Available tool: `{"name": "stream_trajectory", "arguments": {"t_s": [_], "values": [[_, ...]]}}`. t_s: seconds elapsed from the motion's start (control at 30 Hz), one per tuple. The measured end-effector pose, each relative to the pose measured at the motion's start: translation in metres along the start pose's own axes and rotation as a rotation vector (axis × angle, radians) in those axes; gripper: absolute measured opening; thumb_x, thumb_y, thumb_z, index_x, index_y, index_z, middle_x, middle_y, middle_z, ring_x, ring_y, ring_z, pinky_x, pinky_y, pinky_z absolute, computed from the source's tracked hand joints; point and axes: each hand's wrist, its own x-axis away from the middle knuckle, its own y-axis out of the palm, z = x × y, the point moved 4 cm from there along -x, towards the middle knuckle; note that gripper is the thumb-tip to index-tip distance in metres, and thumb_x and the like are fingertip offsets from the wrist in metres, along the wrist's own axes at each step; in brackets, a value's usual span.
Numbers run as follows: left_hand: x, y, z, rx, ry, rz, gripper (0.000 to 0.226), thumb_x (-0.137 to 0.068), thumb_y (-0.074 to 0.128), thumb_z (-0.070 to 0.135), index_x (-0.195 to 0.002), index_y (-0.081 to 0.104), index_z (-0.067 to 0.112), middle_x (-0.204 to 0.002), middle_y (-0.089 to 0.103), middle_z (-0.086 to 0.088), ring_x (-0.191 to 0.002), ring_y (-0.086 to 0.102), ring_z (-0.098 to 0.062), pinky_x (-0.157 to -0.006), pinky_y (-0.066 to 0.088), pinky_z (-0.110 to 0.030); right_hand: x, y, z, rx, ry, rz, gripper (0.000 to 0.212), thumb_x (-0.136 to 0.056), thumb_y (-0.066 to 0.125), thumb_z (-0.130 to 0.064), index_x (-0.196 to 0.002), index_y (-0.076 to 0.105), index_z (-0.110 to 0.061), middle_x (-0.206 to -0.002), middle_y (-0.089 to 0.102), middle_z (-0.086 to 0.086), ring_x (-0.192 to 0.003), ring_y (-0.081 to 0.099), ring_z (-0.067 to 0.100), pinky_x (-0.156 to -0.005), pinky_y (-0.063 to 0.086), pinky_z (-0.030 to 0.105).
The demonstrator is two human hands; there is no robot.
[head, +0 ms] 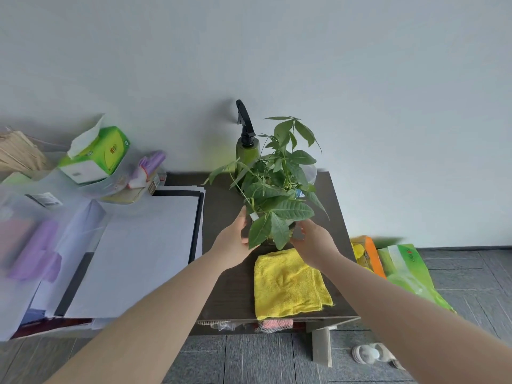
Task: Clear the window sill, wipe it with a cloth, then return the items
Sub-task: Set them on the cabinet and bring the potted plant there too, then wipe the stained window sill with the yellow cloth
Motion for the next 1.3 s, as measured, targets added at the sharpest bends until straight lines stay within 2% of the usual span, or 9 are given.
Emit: {"name": "stream_trajectory", "arguments": {"t_s": [0.17,0.33,0.5,0.73,0.83,1.0,1.1,1.17,1.3], "values": [[0.005,-0.003,-0.031,-0.158,-0.124,-0.013,0.043,-0.090,0.058,0.037,-0.128,0.056,0.015,-0.129,0.061,-0.001,-0.108,0.062,-0.015,-0.093,0.048,-0.031,0.002,-0.003,0.023,0.177,0.084,-0.126,0.052,-0.096,0.051,-0.024,-0.144,0.036,-0.013,-0.140,0.051,0.007,-0.124,0.052,0.027,-0.099,0.047,0.039],[0.012,0.008,-0.043,-0.191,-0.170,-0.094,0.044,-0.089,0.059,0.036,-0.129,0.054,0.018,-0.135,0.056,0.002,-0.117,0.057,-0.017,-0.101,0.045,-0.036,0.005,0.004,0.039,0.316,0.107,-0.250,0.070,-0.087,0.060,-0.050,-0.144,0.037,-0.014,-0.142,0.049,0.003,-0.123,0.052,0.023,-0.098,0.045,0.034],[0.010,0.032,-0.038,-0.152,-0.144,-0.142,0.064,-0.087,0.062,0.041,-0.141,0.039,0.016,-0.142,0.048,-0.002,-0.110,0.062,-0.019,-0.099,0.047,-0.039,0.008,0.019,0.047,0.318,0.116,-0.259,0.092,-0.078,0.070,-0.052,-0.150,0.023,-0.017,-0.146,0.040,0.006,-0.131,0.043,0.028,-0.101,0.044,0.040],[0.003,0.051,-0.030,-0.212,-0.124,-0.112,0.056,-0.086,0.064,0.039,-0.134,0.048,0.016,-0.129,0.054,-0.006,-0.111,0.057,-0.022,-0.091,0.047,-0.033,0.002,0.032,0.056,0.347,0.190,-0.184,0.057,-0.079,0.071,-0.046,-0.120,0.053,-0.011,-0.117,0.055,0.008,-0.109,0.051,0.028,-0.082,0.047,0.034],[0.003,0.056,-0.029,-0.270,-0.120,-0.106,0.030,-0.086,0.063,0.033,-0.111,0.058,0.016,-0.110,0.059,-0.003,-0.093,0.057,-0.020,-0.075,0.046,-0.032,0.006,0.034,0.053,0.297,0.201,-0.179,0.040,-0.082,0.068,-0.037,-0.110,0.054,-0.012,-0.106,0.055,0.006,-0.099,0.053,0.026,-0.071,0.044,0.031],[0.011,0.050,-0.016,-0.191,-0.068,-0.074,0.017,-0.084,0.062,0.017,-0.089,0.046,0.016,-0.084,0.049,0.003,-0.077,0.046,-0.018,-0.062,0.035,-0.027,0.016,0.025,0.047,0.138,0.177,-0.125,0.022,-0.085,0.064,-0.020,-0.083,0.042,-0.018,-0.074,0.045,-0.003,-0.072,0.047,0.020,-0.055,0.037,0.027],[0.025,0.045,0.003,-0.151,-0.037,-0.074,0.020,-0.083,0.063,0.014,-0.093,0.046,0.018,-0.080,0.048,0.005,-0.076,0.048,-0.020,-0.058,0.035,-0.026,0.032,0.009,0.044,0.050,0.146,-0.071,0.022,-0.085,0.063,-0.016,-0.094,0.044,-0.017,-0.081,0.053,0.001,-0.070,0.052,0.023,-0.052,0.039,0.030],[0.035,0.043,0.020,-0.125,-0.033,-0.077,0.030,-0.083,0.064,0.016,-0.109,0.050,0.019,-0.090,0.055,0.004,-0.087,0.057,-0.021,-0.069,0.043,-0.027,0.044,-0.007,0.042,0.017,0.121,-0.053,0.033,-0.085,0.064,-0.016,-0.114,0.047,-0.018,-0.099,0.059,0.005,-0.075,0.056,0.024,-0.055,0.043,0.029],[0.053,0.047,0.071,-0.161,0.039,-0.102,0.030,-0.085,0.062,0.018,-0.114,0.063,0.012,-0.090,0.064,0.000,-0.095,0.062,-0.022,-0.073,0.041,-0.025,0.073,-0.055,0.048,0.043,0.072,-0.025,0.039,-0.085,0.063,-0.018,-0.123,0.054,-0.019,-0.114,0.063,0.005,-0.097,0.060,0.026,-0.074,0.051,0.032]]}}
